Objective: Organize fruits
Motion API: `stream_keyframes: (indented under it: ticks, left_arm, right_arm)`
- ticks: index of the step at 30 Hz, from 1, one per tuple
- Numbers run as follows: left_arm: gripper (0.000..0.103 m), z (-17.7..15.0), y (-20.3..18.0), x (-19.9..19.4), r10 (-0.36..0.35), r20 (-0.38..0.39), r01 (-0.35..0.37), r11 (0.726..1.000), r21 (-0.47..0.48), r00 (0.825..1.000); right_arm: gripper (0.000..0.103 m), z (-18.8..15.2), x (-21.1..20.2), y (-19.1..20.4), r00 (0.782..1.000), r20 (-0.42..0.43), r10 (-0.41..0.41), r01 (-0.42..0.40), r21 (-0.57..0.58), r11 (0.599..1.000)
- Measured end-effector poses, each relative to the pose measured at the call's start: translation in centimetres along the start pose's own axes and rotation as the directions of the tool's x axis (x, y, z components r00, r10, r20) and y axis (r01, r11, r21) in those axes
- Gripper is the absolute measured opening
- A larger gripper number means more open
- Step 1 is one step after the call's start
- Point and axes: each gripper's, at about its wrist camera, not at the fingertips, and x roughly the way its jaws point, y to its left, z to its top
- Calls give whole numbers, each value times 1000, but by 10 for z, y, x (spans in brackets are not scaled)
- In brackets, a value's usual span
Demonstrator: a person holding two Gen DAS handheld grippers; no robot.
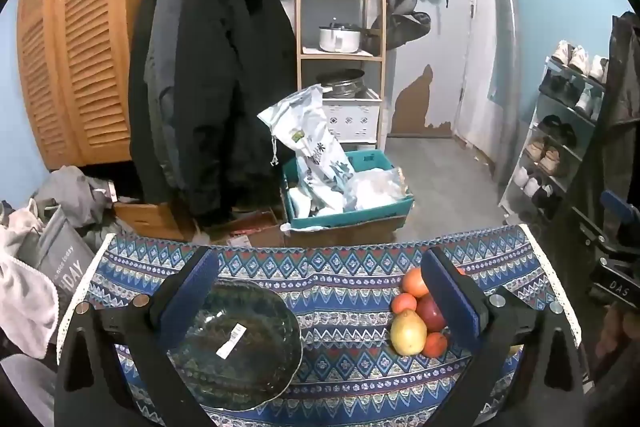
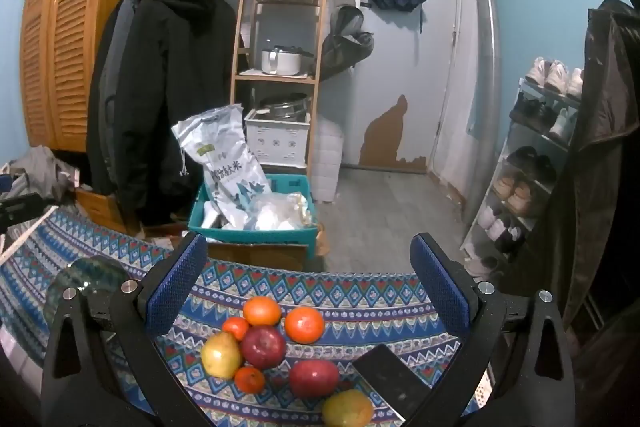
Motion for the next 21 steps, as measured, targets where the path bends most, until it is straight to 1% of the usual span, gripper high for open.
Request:
stream_keyframes:
  ticks: [21]
  left_arm:
    - [102, -3, 5, -5, -12, 23, 12, 1000, -4, 1000]
  right_arm:
    - [100, 0, 1, 4, 1000, -3, -2, 1, -7, 1000]
